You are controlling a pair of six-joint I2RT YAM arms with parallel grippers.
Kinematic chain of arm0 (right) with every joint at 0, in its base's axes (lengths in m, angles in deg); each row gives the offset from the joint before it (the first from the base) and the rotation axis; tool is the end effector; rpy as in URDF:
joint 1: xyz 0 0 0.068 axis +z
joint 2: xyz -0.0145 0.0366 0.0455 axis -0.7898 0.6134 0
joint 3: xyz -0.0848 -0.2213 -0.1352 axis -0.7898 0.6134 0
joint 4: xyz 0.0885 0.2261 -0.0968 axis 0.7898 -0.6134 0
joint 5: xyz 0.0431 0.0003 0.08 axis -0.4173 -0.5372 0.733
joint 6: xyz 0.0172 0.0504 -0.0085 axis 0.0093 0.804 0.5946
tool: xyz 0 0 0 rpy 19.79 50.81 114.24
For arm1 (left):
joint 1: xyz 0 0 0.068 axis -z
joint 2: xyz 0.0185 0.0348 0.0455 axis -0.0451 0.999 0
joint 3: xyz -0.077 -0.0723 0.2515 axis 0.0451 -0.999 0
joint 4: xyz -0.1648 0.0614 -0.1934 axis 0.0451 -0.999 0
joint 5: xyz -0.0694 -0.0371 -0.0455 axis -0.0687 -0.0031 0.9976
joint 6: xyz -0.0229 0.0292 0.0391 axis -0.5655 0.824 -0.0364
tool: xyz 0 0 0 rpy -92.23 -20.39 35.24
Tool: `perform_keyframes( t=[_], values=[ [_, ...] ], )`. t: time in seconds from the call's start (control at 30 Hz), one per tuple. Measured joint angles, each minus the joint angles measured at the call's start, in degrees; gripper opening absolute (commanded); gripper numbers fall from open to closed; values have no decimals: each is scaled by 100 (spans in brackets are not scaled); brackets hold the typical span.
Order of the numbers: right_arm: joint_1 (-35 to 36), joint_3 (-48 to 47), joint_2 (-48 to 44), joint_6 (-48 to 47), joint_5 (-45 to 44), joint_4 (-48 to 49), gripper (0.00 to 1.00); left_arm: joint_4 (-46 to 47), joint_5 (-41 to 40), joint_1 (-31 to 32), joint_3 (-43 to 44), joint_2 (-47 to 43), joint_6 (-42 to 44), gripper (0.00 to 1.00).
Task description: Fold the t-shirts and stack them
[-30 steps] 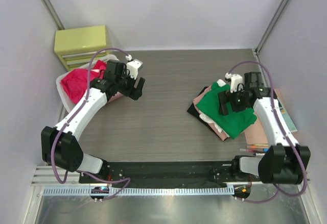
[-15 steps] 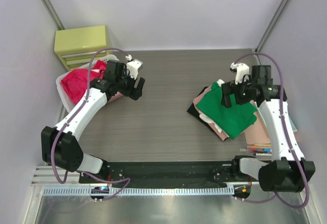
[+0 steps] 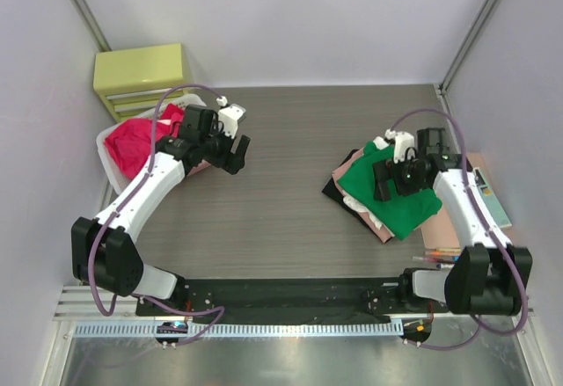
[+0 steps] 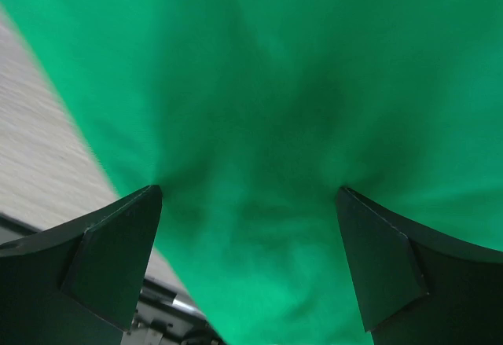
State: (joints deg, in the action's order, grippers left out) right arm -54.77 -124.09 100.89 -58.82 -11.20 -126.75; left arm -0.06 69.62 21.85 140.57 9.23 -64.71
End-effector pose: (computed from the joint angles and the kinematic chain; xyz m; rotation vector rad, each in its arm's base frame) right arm 0.2353 0.0003 0.2705 -0.4738 2.5288 0.2701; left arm 0.2909 -0.1092 0.3042 0.6559 2.2632 -0.3314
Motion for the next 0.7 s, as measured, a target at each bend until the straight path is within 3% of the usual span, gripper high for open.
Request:
perform_keyframes(
  t=[0.13,0.37,0.7],
  values=[
    [0,433,533,0,-22,186,98,2,0,0,-33,0,0,82],
    [33,356,289,22,-20,219,98,7,2,0,-35,0,2,82],
    [48,-1088,-828,96,7,-221,99,9,7,0,-35,0,0,82]
  ],
)
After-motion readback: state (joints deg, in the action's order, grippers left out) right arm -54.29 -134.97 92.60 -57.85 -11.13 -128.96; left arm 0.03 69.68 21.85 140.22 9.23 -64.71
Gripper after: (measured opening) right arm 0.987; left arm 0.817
